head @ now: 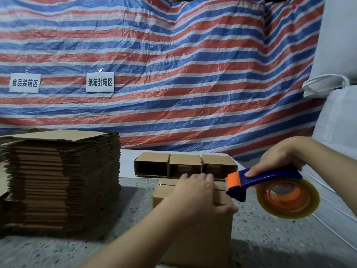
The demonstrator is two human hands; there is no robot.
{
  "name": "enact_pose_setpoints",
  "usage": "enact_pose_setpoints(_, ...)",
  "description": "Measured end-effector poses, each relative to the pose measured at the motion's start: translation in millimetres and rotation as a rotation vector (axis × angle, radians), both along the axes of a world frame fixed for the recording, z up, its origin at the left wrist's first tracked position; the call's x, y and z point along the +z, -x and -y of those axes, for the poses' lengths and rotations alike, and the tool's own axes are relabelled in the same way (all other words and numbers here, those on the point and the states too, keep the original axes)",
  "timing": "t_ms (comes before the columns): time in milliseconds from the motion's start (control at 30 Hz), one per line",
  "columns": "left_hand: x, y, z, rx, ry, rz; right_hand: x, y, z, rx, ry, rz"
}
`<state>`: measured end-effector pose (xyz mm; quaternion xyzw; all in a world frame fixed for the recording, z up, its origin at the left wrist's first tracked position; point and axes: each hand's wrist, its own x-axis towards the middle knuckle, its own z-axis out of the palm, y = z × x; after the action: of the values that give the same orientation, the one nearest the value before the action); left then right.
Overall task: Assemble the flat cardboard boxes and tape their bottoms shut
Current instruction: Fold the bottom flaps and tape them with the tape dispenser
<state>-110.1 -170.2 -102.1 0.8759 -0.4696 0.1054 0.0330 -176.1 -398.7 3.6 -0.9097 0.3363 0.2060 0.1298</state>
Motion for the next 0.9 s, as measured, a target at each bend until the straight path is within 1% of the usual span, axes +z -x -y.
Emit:
enact_pose_setpoints(100,-10.6,1.9,8.6,-0.141,0.013,-0.024,-5.5,-0.5,4.1,0.003,-0.013,0.008)
enact_pose_setpoints(233,-14.1,-4.2,10.4,-0.15,0.025,-0.016,2.8,12.0,15.6,0.019,-0.093,0.041)
enact_pose_setpoints(333,-13.2,-1.8,10.7,-0.144,0.031,-0.012,14.7,25.0,20.0,-0.003,-0.066,-0.001)
enact_pose_setpoints(400,-14.1,-1.6,10.9,-0.146,0.04,0.001,11.8,21.5,8.7,0.001,0.034,-0.072)
enact_pose_setpoints(467,-14.3,-2.3,12.0,-0.159,0.05,0.022,-3.2,8.3,-11.0,0.049,0.188,-0.16)
enact_pose_setpoints(533,-16.5,-3.7,13.5,-0.169,0.051,0.022,-32.0,-4.9,-28.1,0.111,0.369,-0.253)
enact_pose_setpoints(567,-18.7,-4.4,13.9,-0.17,0.05,0.021,-50.1,-7.0,-34.2,0.138,0.423,-0.284)
enact_pose_setpoints(600,-21.0,-5.6,13.9,-0.172,0.05,0.025,-71.1,-8.0,-34.6,0.148,0.431,-0.276)
enact_pose_setpoints(633,-22.8,-6.5,14.2,-0.178,0.057,0.034,-91.7,-6.9,-30.4,0.128,0.397,-0.197)
enact_pose_setpoints(700,-23.8,-7.2,15.5,-0.19,0.084,0.045,-126.9,-0.8,-23.2,0.068,0.342,0.098)
enact_pose_setpoints(733,-23.7,-7.0,16.0,-0.191,0.091,0.04,-140.9,2.7,-21.8,0.054,0.352,0.231)
enact_pose_setpoints(767,-23.6,-6.7,16.6,-0.19,0.095,0.034,-153.9,4.8,-19.6,0.044,0.372,0.324)
enact_pose_setpoints(833,-24.4,-7.6,17.2,-0.187,0.104,0.036,-177.8,5.7,-17.6,0.027,0.407,0.412)
enact_pose_setpoints(900,-26.1,-8.5,17.2,-0.181,0.106,0.051,-195.9,8.4,-19.5,-0.005,0.428,0.399)
